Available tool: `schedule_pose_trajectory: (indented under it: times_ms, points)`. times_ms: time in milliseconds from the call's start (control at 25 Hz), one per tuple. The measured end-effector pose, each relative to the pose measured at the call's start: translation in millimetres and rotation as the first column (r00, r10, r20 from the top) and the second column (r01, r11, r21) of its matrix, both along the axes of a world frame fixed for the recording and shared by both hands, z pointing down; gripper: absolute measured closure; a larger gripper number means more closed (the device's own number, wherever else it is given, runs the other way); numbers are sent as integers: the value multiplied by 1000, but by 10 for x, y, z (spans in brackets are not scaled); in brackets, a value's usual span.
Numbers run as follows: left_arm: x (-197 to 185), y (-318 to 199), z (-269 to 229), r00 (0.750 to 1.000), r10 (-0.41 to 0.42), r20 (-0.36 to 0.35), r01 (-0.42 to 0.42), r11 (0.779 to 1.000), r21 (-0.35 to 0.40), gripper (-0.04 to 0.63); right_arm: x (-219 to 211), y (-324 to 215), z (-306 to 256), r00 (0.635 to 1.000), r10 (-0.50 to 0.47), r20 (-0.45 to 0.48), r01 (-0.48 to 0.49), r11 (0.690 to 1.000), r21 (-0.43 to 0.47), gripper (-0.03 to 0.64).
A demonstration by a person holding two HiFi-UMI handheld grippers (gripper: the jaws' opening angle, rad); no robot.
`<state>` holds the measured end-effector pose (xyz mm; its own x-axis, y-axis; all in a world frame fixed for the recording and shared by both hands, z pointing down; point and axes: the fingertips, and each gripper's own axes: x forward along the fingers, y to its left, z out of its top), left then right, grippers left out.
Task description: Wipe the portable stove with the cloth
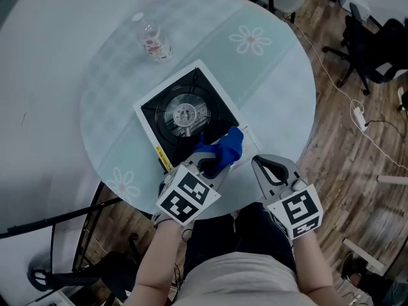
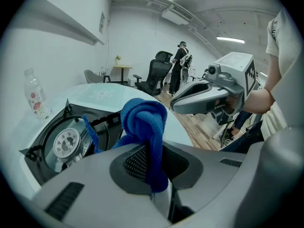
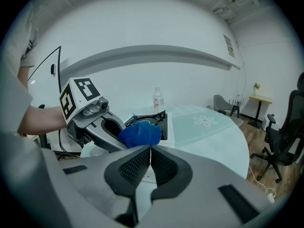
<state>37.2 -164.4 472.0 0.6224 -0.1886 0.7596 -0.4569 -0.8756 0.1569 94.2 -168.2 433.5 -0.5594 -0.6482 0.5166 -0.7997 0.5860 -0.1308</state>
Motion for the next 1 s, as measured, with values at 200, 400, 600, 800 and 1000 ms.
schedule_pose_trajectory:
  times_ms: [200, 400, 600, 800, 1000]
  points:
    - [165, -84, 3, 999, 34, -8, -34, 999, -4, 535, 109, -38, 17, 999, 35, 11, -35, 999, 0, 594]
    - [306, -167, 11, 998, 60, -17, -60, 998, -6, 535, 233, -21, 49, 998, 65, 10, -65, 998, -9, 594]
    - [460, -238, 9, 996, 85, -22, -85, 996, 0, 535, 345, 7, 106, 997, 83, 6, -83, 996, -23, 594]
    - [597, -294, 15, 994, 109, -26, -109, 994, 8, 535, 438, -39, 106, 994, 112, 9, -112, 994, -19, 594]
    - [697, -333, 9, 992, 124, -29, -124, 992, 9, 535, 489, -66, 109, 993, 116, 8, -116, 993, -22, 594]
